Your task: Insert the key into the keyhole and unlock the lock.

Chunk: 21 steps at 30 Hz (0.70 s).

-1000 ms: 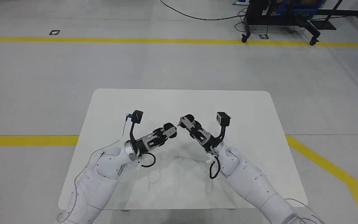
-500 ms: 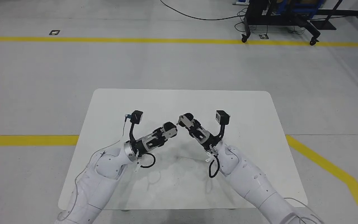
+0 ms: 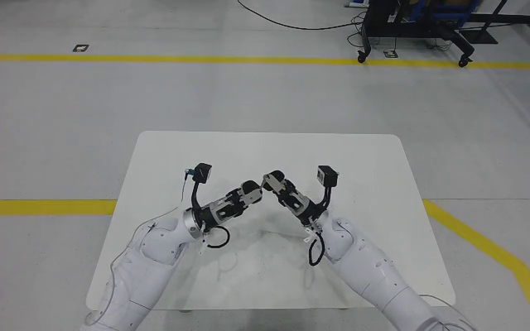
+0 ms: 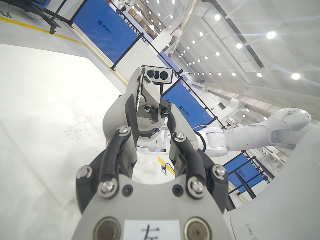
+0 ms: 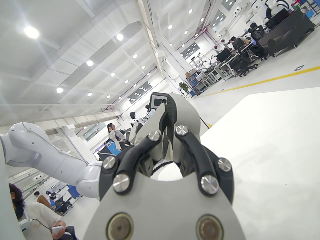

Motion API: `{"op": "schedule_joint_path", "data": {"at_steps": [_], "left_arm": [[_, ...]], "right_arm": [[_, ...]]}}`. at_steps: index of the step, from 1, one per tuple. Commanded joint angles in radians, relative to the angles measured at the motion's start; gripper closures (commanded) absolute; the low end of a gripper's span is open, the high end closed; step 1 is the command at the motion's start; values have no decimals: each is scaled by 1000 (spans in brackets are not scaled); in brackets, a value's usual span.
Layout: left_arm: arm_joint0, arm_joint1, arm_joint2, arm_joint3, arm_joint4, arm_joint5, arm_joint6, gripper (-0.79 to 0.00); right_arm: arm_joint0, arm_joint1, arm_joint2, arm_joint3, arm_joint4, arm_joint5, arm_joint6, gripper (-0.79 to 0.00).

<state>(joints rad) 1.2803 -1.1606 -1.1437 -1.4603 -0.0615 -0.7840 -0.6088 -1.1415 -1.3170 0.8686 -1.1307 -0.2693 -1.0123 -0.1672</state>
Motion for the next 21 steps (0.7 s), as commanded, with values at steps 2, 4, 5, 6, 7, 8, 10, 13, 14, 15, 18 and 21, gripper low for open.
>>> {"op": "schedule_joint_path", "data": {"at_steps": [2, 4, 5, 6, 7, 8, 10, 13, 14, 15, 18, 21], "left_arm": [[-1, 1, 3, -1, -2, 5, -3, -197], [-2, 1, 6, -1, -4, 8, -3, -175], [-2, 1, 7, 0, -4, 10, -4, -135], [-3, 1, 8, 1, -3, 11, -3, -111], [-4, 1, 9, 1, -3, 13, -3, -80], [-4, 1, 10, 1, -3, 15, -3, -22], [-5, 1, 11, 2, -3, 20, -2, 0], [-5, 1, 13, 2, -2, 27, 0, 0], [-6, 1, 13, 2, -1, 30, 3, 0], [-6, 2, 13, 2, -1, 32, 5, 0], [-7, 2, 10, 7, 1, 39, 14, 0], [-6, 3, 5, 9, 3, 40, 21, 0]], "right_arm": [[-5, 1, 7, -9, -7, 0, 5, 0], [-9, 2, 12, -14, -11, 0, 7, 0], [-10, 3, 14, -15, -14, 0, 8, 0], [-12, 3, 16, -16, -17, 0, 10, 0], [-14, 3, 18, -16, -19, 0, 11, 0], [-16, 4, 19, -18, -20, 0, 13, 0], [-19, 4, 21, -20, -25, 0, 16, 0], [-22, 4, 25, -23, -28, 0, 19, 0], [-22, 4, 26, -25, -33, 0, 21, 0], [-24, 5, 27, -26, -37, 0, 23, 0], [-28, 5, 30, -31, -41, 0, 26, 0], [-32, 5, 31, -35, -41, 0, 28, 0]]}}
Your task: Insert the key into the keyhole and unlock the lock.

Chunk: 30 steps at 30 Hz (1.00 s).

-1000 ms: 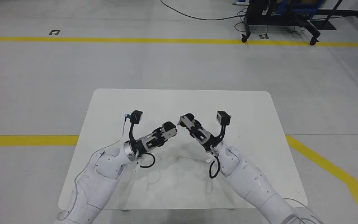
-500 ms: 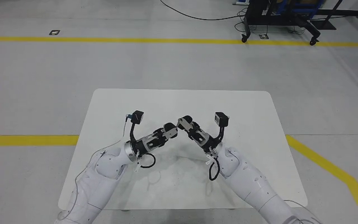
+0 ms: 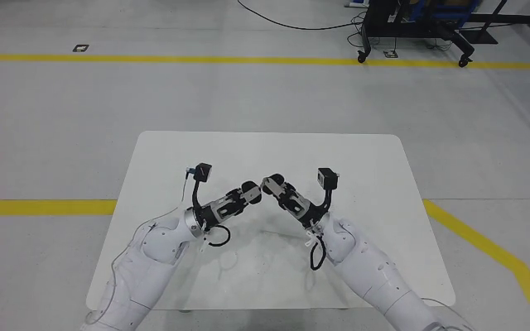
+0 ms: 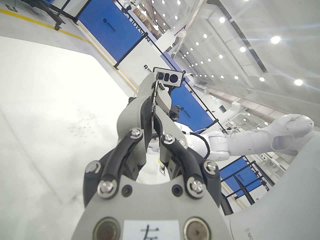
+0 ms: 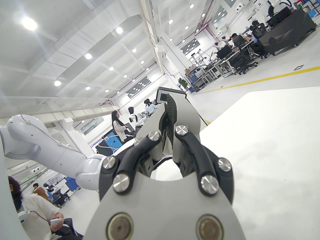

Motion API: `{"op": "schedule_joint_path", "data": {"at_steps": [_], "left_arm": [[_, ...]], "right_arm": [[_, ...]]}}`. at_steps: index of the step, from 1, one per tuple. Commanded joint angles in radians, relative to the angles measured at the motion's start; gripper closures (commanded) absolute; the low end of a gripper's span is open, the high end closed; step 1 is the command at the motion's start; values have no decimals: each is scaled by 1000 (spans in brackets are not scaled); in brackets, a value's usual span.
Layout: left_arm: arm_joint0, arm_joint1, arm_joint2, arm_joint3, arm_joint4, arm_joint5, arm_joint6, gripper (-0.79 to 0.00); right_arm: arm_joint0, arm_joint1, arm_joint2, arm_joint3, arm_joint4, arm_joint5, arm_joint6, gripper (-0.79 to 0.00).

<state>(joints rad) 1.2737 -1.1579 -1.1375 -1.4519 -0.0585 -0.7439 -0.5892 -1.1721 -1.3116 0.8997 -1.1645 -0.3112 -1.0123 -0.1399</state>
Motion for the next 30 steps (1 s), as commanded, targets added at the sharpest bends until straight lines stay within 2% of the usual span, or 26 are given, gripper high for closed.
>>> {"op": "schedule_joint_path", "data": {"at_steps": [1, 15, 16, 17, 18, 27, 30], "left_arm": [[1, 1, -4, 0, 1, -1, 4, 0], [4, 3, -8, 0, 15, -24, 20, 0], [4, 3, -8, 0, 16, -25, 21, 0], [4, 4, -8, 0, 17, -26, 22, 0], [4, 4, -8, -1, 19, -26, 23, 0], [19, 9, -62, -9, 114, -4, 120, 0], [19, 9, -62, -9, 114, -4, 120, 0]], "right_arm": [[-2, 0, 0, -1, 0, 0, 2, 0], [-3, 2, -9, -2, 24, 0, 47, 0], [-2, 3, -8, 0, 21, 0, 52, -95], [-3, 3, -7, -1, 22, 0, 53, -465], [-3, 4, -6, -3, 24, 0, 53, -785], [-5, 4, -4, -4, 23, 0, 55, -785], [-5, 4, -4, -4, 23, 0, 55, -785]]}}
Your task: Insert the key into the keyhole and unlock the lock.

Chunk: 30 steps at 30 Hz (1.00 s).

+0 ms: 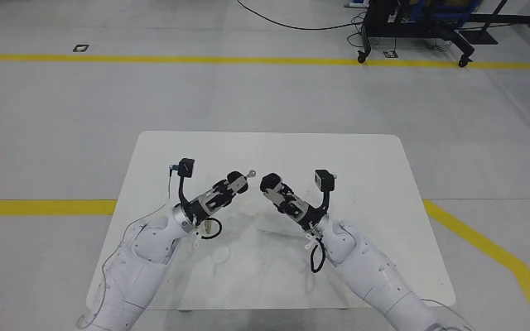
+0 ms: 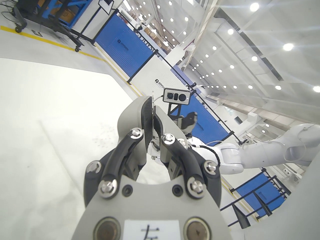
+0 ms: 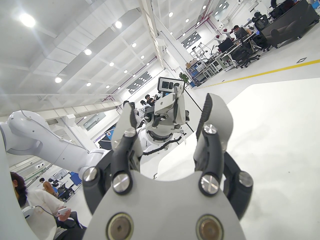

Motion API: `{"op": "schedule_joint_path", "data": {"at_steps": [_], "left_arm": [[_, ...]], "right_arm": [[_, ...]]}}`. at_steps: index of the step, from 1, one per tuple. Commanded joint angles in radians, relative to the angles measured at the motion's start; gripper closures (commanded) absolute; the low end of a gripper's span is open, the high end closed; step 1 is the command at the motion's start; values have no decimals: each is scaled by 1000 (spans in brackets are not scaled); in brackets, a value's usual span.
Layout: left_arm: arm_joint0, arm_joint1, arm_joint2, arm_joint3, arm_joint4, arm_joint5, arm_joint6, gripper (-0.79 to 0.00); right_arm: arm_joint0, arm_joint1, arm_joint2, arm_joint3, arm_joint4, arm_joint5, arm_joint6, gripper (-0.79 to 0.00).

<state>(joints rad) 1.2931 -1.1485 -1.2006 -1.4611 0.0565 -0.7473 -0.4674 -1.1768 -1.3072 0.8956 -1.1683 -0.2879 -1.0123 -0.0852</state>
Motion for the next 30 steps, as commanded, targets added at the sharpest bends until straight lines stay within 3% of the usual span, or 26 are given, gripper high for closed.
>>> {"op": "schedule_joint_path", "data": {"at_steps": [1, 9, 13, 18, 20, 23, 24, 28, 30], "left_arm": [[0, 0, 1, 0, -1, -1, -1, 0], [2, 1, -1, -13, 29, 15, -5, 0], [11, 9, -1, -48, 77, 43, -79, 0], [8, 23, -12, -72, 60, 68, -209, 0], [7, 28, -4, -79, 47, 68, -270, 0], [1, 33, 4, -83, 22, 51, -326, 0], [-1, 33, 10, -84, 17, 43, -342, 0], [-9, 34, 36, -80, -7, 31, -368, 0], [-18, 33, 52, -72, -2, 34, -375, 0]], "right_arm": [[0, 0, 0, 0, 0, 0, 0, -785], [0, 1, 0, 1, -8, 17, 13, -785], [47, 28, 34, 21, -71, 57, 232, -785], [39, 71, 126, -10, 18, 16, 379, -782], [25, 87, 140, -34, 54, 0, 465, -591], [13, 111, 140, -69, 162, 0, 629, -646], [10, 118, 143, -74, 194, 4, 671, -570], [2, 139, 151, -103, 273, 29, 782, -397], [-3, 145, 151, -114, 303, 34, 808, -376]]}}
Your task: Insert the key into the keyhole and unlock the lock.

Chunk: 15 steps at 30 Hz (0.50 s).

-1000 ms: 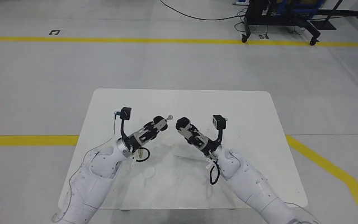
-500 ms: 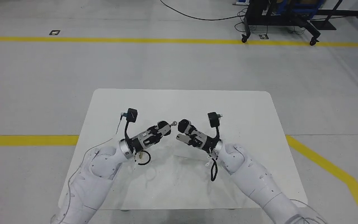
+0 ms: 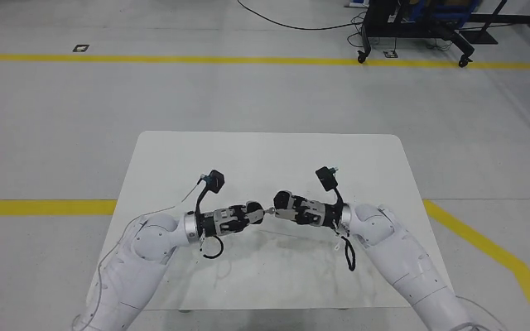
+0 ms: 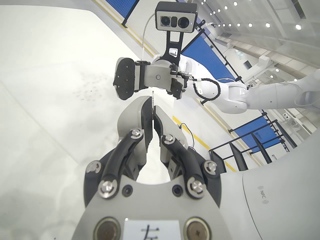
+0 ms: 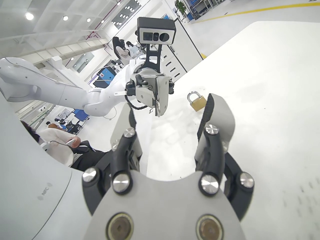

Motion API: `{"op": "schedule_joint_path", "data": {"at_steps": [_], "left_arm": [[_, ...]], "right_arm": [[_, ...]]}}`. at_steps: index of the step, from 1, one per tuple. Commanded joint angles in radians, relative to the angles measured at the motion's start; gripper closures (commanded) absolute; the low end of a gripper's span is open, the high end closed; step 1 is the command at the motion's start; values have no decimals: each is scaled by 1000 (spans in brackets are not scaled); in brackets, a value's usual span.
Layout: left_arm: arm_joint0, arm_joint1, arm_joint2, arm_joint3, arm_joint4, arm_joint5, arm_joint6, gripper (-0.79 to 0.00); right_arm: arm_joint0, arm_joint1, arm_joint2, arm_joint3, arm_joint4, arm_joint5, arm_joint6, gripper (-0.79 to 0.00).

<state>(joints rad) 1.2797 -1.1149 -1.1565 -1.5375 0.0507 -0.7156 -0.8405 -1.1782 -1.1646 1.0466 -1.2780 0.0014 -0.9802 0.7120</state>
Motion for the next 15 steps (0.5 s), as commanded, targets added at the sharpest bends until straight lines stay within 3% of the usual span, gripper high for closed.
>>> {"op": "schedule_joint_path", "data": {"at_steps": [1, 15], "left_arm": [[-9, -1, 16, 9, 5, 4, -3, 0], [-34, -2, 50, 35, 25, -7, 47, 0]], "right_arm": [[-3, 4, -1, -9, 24, 3, 21, -366], [0, 20, -21, -27, 33, 32, 63, -283]]}}
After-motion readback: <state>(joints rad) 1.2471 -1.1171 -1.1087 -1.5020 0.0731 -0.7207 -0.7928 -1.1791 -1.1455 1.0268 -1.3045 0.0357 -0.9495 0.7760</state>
